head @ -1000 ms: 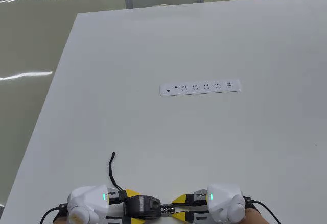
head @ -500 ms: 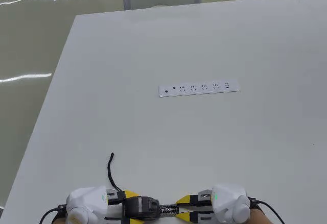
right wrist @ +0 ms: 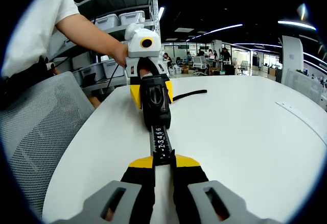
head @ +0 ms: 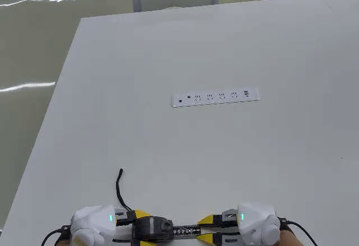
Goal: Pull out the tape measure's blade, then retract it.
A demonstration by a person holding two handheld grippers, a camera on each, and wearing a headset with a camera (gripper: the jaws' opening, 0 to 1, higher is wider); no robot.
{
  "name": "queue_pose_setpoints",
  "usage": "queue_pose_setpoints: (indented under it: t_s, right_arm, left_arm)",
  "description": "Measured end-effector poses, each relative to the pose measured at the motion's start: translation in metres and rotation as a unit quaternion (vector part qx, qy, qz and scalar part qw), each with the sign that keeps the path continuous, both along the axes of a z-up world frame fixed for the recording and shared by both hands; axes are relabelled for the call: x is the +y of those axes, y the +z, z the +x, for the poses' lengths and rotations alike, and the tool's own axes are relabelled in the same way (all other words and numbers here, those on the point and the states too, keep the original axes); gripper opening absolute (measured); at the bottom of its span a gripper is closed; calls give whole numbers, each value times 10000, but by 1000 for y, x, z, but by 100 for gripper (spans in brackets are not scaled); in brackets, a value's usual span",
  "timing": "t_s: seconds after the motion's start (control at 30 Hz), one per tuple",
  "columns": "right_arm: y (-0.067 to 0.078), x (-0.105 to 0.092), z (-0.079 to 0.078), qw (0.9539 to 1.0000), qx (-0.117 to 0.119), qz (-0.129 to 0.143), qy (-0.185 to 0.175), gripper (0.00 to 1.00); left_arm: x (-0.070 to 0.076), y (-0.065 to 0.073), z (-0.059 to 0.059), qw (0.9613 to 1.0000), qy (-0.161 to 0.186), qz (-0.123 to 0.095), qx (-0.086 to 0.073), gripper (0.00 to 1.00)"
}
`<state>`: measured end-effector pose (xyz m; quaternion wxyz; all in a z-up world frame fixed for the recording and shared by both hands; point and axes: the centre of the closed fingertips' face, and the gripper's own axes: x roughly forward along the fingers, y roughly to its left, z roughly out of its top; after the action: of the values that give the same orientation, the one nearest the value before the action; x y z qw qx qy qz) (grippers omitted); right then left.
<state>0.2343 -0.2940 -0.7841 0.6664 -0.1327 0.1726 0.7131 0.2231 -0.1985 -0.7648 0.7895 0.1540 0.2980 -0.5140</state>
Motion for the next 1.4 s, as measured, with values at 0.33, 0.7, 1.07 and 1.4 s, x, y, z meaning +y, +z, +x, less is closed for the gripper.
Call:
queue_pose_setpoints:
  t_s: [0.33,0.7,1.07,1.4]
  right_arm:
    - [0,-14,0,10000,33,2,-81,10]
    - [-3,-28,3,9998,45,-29,-174,10]
    - [-2,-46,6,9995,111,-57,-287,10]
    - [-1,-60,8,9994,127,-74,-321,10]
  left_arm:
    - [0,0,0,10000,-19,13,0,31]
    - [-1,-1,0,10000,-23,18,5,31]
    - [0,-1,0,10000,-13,11,22,31]
    - [-2,-1,-1,10000,-12,5,30,31]
